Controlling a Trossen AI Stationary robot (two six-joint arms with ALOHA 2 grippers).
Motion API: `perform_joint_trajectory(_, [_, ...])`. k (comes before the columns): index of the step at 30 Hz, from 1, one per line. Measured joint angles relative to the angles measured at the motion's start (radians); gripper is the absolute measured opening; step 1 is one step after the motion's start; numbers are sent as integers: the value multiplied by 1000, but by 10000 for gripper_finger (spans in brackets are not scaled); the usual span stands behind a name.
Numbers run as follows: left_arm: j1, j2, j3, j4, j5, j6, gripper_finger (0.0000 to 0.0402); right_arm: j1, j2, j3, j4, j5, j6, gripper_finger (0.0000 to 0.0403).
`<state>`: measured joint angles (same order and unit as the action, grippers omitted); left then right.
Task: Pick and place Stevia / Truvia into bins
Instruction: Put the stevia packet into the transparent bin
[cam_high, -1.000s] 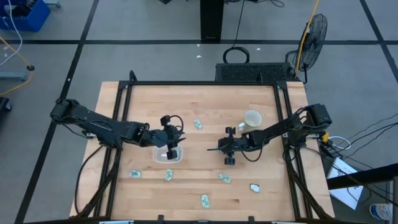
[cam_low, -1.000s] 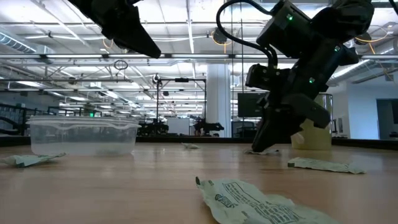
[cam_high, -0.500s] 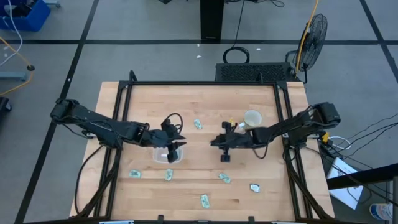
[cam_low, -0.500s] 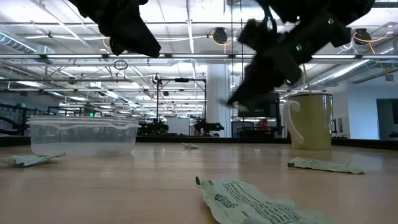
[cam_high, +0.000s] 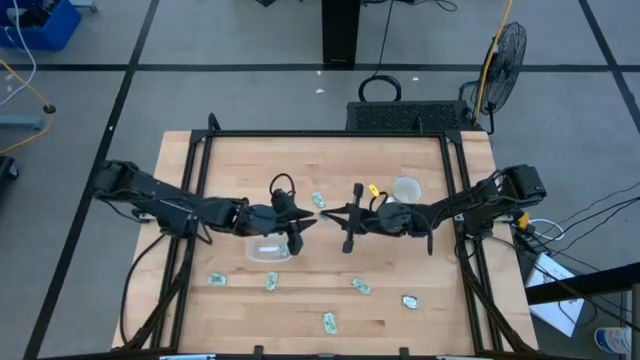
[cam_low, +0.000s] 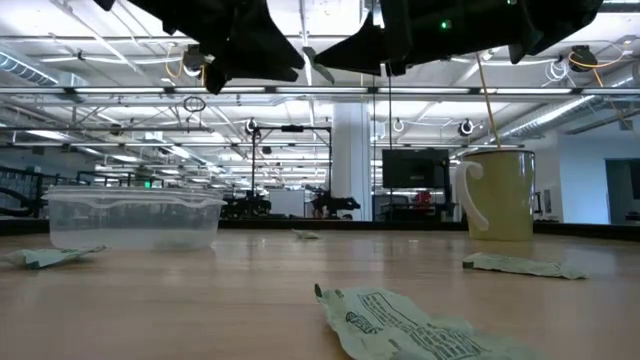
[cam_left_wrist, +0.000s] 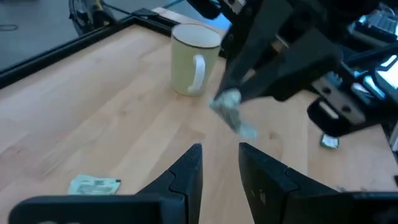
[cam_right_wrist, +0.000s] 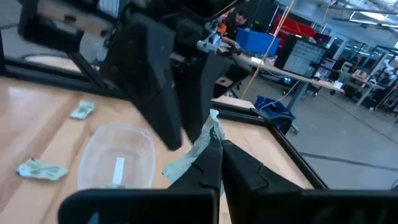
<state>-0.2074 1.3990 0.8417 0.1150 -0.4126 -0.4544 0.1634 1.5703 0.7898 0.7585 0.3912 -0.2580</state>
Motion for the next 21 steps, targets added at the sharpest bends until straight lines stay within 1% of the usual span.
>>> perform_joint_trajectory(6, [11, 11, 0, 72, 0, -5, 108, -1, 0, 0, 0, 3, -60, 1])
perform_joint_trajectory(10, [13, 11, 0, 77, 1, -23, 108, -5, -1, 0, 21, 3, -120, 1])
perform_joint_trajectory(16, [31, 10, 0, 77, 0, -22, 108, -23, 0, 0, 50, 2, -122, 1])
perform_joint_trajectory(21, [71, 10, 0, 79, -4, -4, 108, -34, 0, 0, 87, 0, -121, 1])
